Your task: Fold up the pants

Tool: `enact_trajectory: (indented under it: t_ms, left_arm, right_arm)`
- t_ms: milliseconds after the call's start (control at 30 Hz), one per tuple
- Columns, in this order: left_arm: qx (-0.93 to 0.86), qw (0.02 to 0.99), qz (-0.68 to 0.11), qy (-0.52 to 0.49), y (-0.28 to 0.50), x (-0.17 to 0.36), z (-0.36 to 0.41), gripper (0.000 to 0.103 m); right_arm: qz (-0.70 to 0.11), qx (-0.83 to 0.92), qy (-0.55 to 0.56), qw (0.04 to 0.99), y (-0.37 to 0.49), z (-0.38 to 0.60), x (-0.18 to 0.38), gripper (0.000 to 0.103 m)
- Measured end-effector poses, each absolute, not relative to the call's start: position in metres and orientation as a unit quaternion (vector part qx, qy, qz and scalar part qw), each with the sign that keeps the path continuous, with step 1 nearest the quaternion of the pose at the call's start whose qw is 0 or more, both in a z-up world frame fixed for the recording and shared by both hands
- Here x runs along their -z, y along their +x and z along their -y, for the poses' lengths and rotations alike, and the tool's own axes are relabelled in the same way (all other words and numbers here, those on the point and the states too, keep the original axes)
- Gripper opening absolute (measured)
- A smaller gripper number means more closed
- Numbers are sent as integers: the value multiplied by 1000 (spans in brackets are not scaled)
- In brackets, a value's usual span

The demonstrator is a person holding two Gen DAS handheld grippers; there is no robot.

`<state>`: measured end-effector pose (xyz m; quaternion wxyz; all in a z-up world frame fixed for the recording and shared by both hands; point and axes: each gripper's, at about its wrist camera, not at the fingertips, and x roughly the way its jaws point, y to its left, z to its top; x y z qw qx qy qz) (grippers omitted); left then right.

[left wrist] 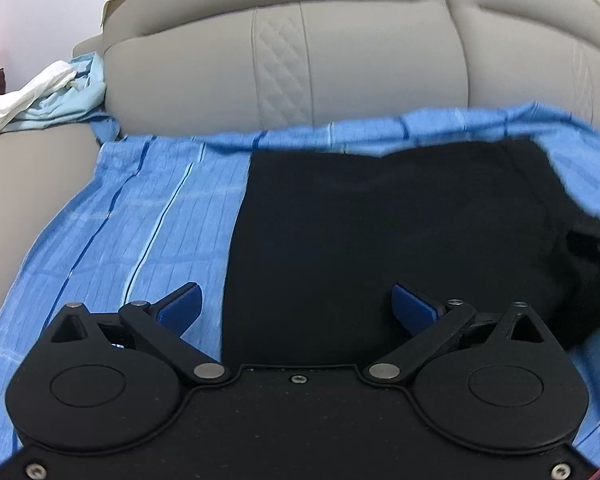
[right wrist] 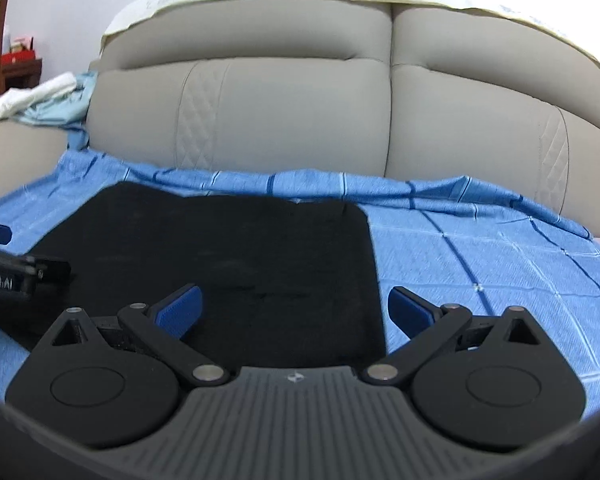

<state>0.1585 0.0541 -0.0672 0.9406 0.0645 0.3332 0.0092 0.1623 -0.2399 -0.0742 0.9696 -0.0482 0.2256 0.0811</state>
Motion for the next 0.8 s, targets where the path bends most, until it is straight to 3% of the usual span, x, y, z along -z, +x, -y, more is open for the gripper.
enact_trajectory:
  t_ms: [267,467,800]
  left_arm:
    - [-23,937,-348,-16,147,82,-91,103]
    - [-43,934,-353,-17,134,73,-95,103]
    - [18,946,-323,-9,88,61,-53,103]
  right_arm:
    - [-219,13,-75,973,155,249,94,103]
    - [-152,55,-173,972,129,227,99,103]
    - [-191,-34,-12,981,90,246,90,103]
